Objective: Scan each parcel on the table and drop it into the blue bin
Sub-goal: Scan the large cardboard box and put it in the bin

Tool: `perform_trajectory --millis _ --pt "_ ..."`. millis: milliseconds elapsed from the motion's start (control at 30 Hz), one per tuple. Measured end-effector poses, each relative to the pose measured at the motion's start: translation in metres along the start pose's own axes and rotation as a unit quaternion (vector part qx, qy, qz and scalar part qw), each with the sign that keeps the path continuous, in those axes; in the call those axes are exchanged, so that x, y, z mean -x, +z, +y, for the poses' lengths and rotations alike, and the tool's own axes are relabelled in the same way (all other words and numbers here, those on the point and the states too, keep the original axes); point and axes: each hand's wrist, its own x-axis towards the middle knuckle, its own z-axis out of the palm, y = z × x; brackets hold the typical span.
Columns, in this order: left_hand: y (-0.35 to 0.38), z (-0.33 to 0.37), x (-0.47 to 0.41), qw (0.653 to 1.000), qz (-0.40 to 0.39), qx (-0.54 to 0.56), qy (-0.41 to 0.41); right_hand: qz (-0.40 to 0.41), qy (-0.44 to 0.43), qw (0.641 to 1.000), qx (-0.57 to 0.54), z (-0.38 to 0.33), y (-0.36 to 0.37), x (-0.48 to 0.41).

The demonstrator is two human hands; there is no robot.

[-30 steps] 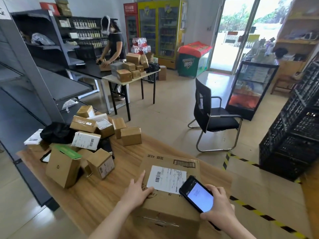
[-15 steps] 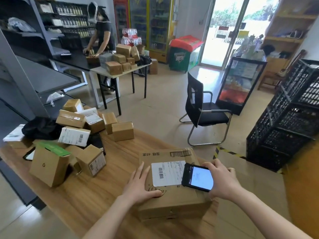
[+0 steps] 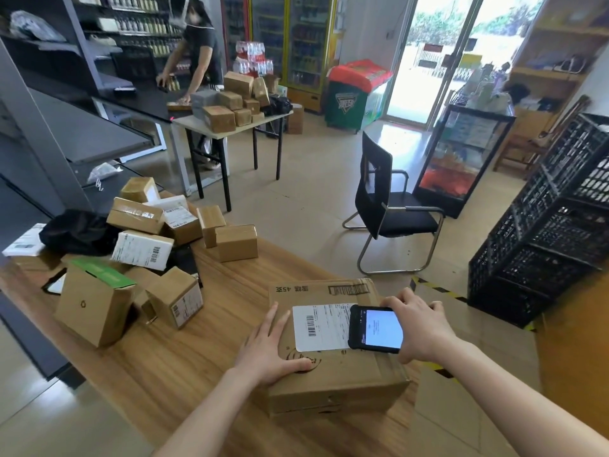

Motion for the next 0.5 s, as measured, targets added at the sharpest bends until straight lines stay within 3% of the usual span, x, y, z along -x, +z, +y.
perform_trajectory --millis 500 --pt "-0.0037 0.0042 0.0048 1.000 -0.014 0.012 0.001 -0.011 0.005 1.000 0.005 0.0067 0.0008 0.0025"
